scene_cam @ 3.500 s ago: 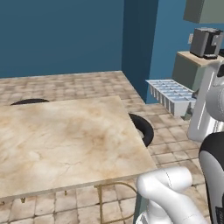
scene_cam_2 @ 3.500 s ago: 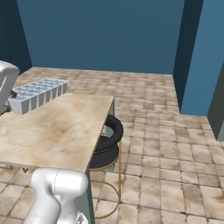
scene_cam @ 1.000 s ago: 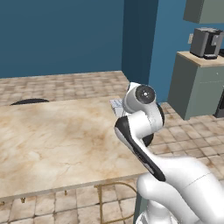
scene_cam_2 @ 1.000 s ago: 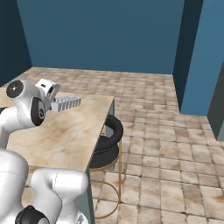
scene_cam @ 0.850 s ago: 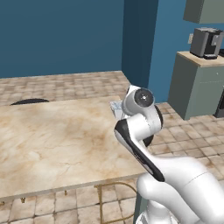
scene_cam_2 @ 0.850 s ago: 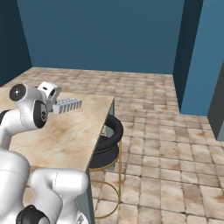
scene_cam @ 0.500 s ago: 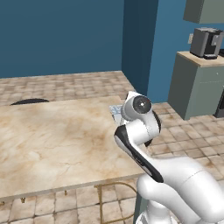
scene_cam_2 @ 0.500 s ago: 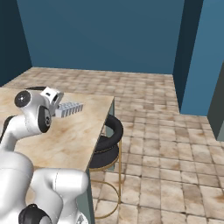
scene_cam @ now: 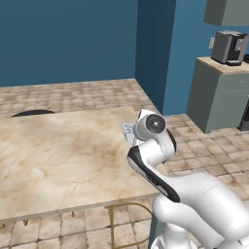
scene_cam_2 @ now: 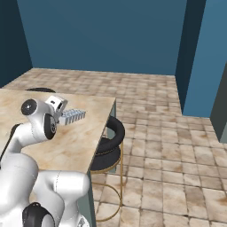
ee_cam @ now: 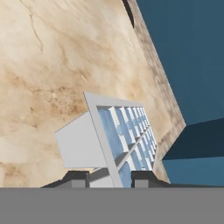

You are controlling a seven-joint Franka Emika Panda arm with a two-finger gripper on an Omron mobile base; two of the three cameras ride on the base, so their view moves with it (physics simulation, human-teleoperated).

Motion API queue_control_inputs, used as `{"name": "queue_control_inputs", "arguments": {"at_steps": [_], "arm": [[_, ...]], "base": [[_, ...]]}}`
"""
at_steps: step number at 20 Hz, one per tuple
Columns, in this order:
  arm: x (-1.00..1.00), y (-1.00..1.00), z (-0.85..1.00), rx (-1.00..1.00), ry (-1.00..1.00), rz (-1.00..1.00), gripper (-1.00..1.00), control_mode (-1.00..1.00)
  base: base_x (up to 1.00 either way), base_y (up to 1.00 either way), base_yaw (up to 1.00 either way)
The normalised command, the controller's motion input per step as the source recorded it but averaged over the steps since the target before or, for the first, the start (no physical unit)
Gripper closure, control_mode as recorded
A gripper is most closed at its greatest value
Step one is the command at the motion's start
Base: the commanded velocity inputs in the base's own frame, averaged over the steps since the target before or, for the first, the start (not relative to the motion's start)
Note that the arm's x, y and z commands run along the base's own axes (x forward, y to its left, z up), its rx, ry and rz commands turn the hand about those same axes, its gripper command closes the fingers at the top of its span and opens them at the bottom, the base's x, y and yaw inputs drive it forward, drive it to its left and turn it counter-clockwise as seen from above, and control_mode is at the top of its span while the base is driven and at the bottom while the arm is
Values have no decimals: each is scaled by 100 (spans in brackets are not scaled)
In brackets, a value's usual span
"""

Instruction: Open the freezer door, pick up the ice cube tray from the freezer, and place it on the dining counter.

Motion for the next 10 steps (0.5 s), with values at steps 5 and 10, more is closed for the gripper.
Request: {"name": "queue_control_inputs", "arguments": {"at_steps": [5, 10], "arm": [[17, 0, -28, 0, 4, 0, 100, -100], [20, 0, -26, 0, 3, 0, 100, -100]], "base": [[0, 0, 0], [0, 0, 0]]}}
